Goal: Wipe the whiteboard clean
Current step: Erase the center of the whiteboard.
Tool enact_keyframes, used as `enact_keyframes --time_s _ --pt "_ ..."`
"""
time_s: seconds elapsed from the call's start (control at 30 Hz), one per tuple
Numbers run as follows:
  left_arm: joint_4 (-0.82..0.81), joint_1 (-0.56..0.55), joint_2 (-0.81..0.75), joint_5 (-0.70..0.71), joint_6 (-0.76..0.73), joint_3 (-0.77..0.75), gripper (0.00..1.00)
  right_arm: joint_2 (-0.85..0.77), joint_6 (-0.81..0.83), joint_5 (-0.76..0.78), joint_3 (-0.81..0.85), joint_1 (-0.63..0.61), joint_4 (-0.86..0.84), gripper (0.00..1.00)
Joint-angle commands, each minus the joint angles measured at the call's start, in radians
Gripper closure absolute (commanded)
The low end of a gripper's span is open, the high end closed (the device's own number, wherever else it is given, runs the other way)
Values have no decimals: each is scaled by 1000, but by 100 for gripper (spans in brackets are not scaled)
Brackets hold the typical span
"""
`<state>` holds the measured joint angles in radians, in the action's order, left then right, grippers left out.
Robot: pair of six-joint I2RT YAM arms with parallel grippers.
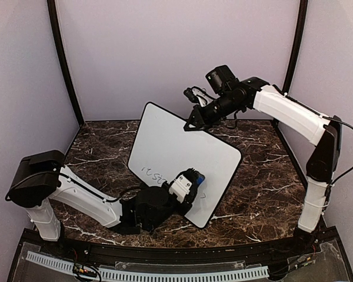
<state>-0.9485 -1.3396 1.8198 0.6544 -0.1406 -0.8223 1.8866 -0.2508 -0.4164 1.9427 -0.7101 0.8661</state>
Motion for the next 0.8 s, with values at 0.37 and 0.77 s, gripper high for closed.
enact_keyframes --time_s 0.37,0.77 --pt "220 -24 -2 -319 -33 -81 100 -4 -38 -2 -23 -28 6 100" --pt "387 50 7 -91 105 -69 100 -8 -41 -2 -36 -28 -1 100"
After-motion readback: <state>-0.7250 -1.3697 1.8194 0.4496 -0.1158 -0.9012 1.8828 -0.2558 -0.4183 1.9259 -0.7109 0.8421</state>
